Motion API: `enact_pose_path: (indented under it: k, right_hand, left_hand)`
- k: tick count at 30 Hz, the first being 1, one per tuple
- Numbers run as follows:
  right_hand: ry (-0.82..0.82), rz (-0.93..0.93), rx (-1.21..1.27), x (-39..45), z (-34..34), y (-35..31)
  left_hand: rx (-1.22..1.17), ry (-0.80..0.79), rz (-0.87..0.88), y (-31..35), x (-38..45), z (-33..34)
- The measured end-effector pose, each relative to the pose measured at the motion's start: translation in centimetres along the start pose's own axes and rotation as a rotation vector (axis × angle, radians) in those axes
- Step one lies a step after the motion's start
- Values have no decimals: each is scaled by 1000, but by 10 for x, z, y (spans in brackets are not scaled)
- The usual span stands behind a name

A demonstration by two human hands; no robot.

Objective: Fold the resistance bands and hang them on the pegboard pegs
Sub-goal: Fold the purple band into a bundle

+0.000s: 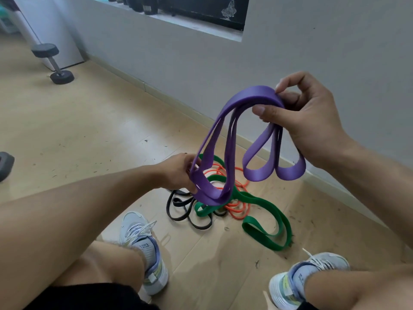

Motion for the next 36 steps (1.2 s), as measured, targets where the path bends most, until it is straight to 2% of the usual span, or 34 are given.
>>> enact_pose_path:
  k: [11, 16, 21, 24, 28, 33, 36]
  right_hand:
    - [102, 26, -80, 4, -18, 19]
    - [1, 22, -131, 5, -10, 15]
    - [-141, 15, -97, -1, 9, 5]
    - [-132, 12, -44, -1, 10, -1]
    - [-133, 8, 8, -1, 11, -6]
    - [-68, -17, 18, -4, 8, -11]
    - [17, -47, 29, -2, 0, -14]
  left_hand:
    - [-9, 122, -62, -16, 9, -11]
    - [-73, 62, -44, -12, 10, -5]
    - [-1, 76, 3, 1, 11, -6]
    - [10, 37, 32, 8, 10, -2]
    - [-33, -108, 107, 18, 6, 19]
    - [-169, -69, 123, 22, 2, 16]
    - [-276, -138, 110, 22, -1, 21]
Point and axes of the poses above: each hand's wrist, its own x-axis towards the middle knuckle, its own z-axis out of the palm, y = z × x, the point moved 9 cm from there along x, towards the middle knuckle, and after that the axes turned 5 degrees about -y, right-handed, at the moved point
